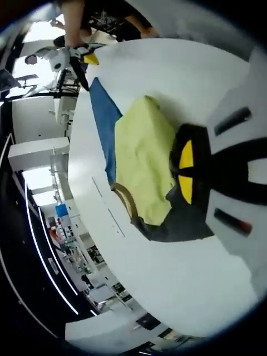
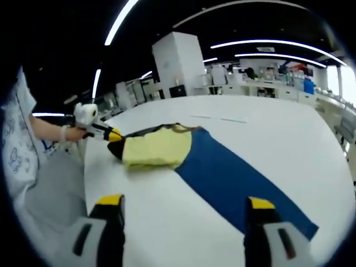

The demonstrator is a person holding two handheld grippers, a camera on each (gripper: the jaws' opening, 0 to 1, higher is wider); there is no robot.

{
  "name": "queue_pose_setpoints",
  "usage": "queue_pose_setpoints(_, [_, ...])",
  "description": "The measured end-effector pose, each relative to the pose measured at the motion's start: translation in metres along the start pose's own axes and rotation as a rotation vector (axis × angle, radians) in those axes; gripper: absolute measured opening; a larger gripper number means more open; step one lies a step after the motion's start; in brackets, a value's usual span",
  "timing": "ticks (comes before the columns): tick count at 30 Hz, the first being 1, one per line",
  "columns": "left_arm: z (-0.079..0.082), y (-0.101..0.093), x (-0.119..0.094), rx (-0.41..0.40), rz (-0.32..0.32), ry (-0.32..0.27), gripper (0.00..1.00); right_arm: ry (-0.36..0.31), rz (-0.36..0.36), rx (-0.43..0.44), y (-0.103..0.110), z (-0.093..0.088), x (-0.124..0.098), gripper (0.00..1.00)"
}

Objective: Fold the garment on the visible template until the final outline fits inside the template.

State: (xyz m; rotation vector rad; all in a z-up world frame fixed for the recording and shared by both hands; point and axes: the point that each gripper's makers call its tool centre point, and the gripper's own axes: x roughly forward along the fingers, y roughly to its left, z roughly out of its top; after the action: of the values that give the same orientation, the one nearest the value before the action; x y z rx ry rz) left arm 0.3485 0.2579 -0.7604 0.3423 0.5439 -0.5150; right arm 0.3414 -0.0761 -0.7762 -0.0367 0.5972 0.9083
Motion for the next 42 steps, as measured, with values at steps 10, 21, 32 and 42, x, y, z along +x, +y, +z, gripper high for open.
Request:
queue_pose_setpoints(10, [0.003,0.045,-0.024,-0.032,0.058,-0.016,0.0,0.006,0.011,-0.002,0.007,0.0,0.002,0.88])
queue_pose_setpoints(21, [-0.036,0.064,-0.022,-0.074,0.094,0.062,0.0,0.013,0.003,0.007,0.01,-0.002,-0.002,0.88])
queue_pose_setpoints(32, [-0.063,0.071,-0.012,-0.096,0.074,0.089,0.0,0.025,-0.003,0.024,0.018,-0.006,-0.002,0.87])
queue_pose_setpoints(42, [-0.075,0.069,-0.009,-0.108,0.06,0.104,0.0,0.023,-0.006,0.022,0.025,0.002,-0.001,0.87])
